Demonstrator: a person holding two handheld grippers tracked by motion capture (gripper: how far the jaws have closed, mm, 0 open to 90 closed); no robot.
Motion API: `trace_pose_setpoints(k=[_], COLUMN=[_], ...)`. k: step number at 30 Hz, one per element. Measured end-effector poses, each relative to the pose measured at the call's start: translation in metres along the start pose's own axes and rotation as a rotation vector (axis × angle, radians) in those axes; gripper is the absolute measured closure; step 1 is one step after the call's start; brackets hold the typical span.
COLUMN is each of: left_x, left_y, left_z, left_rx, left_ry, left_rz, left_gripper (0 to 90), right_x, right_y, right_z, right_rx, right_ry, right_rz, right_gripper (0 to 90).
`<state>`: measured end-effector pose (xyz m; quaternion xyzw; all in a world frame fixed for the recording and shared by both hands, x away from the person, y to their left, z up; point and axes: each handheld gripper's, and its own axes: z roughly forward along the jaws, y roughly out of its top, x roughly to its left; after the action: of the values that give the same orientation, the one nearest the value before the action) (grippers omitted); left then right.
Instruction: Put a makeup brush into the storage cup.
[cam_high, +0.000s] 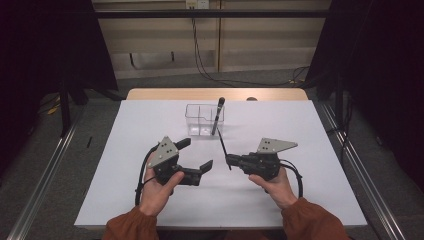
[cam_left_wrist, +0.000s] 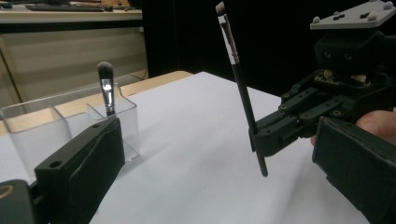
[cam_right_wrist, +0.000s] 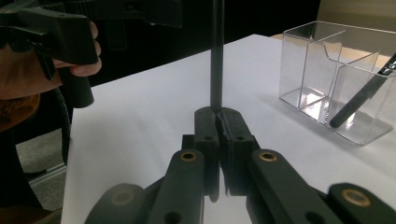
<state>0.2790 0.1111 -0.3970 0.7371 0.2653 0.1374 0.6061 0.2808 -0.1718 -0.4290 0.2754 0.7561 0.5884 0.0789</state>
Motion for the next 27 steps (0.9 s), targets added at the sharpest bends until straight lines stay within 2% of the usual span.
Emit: trace_pose_setpoints(k=[4,8,10,12,15,16,18,19,20,21,25,27], left_x=[-0.002,-0.003,-0.004,-0.006,-0.009,-0.01,-0.009,-0.008,-0.007,-0.006,-0.007,-0.007], left_y=[0.002,0.004,0.006,0.007,0.009,0.009,0.01,0.011,0.012,0.012,0.011,0.01], left_z=[0.008,0.014,0.019,0.022,0.03,0.031,0.033,0.034,0.035,0.035,0.036,0.037], left_rx=[0.016,0.013,0.013,0.007,0.014,0.012,0.019,0.016,0.012,0.008,-0.005,-0.013], left_ry=[-0.005,-0.014,-0.011,-0.026,-0.051,-0.046,-0.028,0.003,0.009,0.0,-0.021,-0.026], left_rz=[0.012,-0.004,0.004,0.026,0.02,0.021,0.002,-0.016,-0.016,-0.021,-0.017,-0.021], left_gripper=[1.7,1.7,1.8,4.6,4.3,5.0,8.7,12.1,13.8,14.8,34.0,37.9], right_x=[0.001,0.001,0.002,0.002,0.002,0.002,0.002,0.002,0.003,0.003,0.004,0.003], right_y=[-0.001,-0.002,-0.002,-0.003,-0.003,-0.003,-0.003,-0.003,-0.003,-0.004,-0.003,-0.004], right_z=[0.002,0.004,0.004,0.005,0.005,0.005,0.005,0.005,0.006,0.006,0.006,0.006], right_rx=[0.007,0.007,0.007,0.009,0.012,0.012,0.011,0.013,0.017,0.016,0.016,0.015], right_ry=[0.011,0.013,0.017,0.019,0.018,0.019,0.018,0.02,0.022,0.023,0.025,0.023], right_rz=[0.002,0.006,0.006,0.007,0.006,0.007,0.007,0.006,0.004,0.002,0.001,0.004], right_gripper=[86.9,86.9,86.9,86.9,86.9,86.9,86.9,86.9,86.9,86.9,86.9,86.9])
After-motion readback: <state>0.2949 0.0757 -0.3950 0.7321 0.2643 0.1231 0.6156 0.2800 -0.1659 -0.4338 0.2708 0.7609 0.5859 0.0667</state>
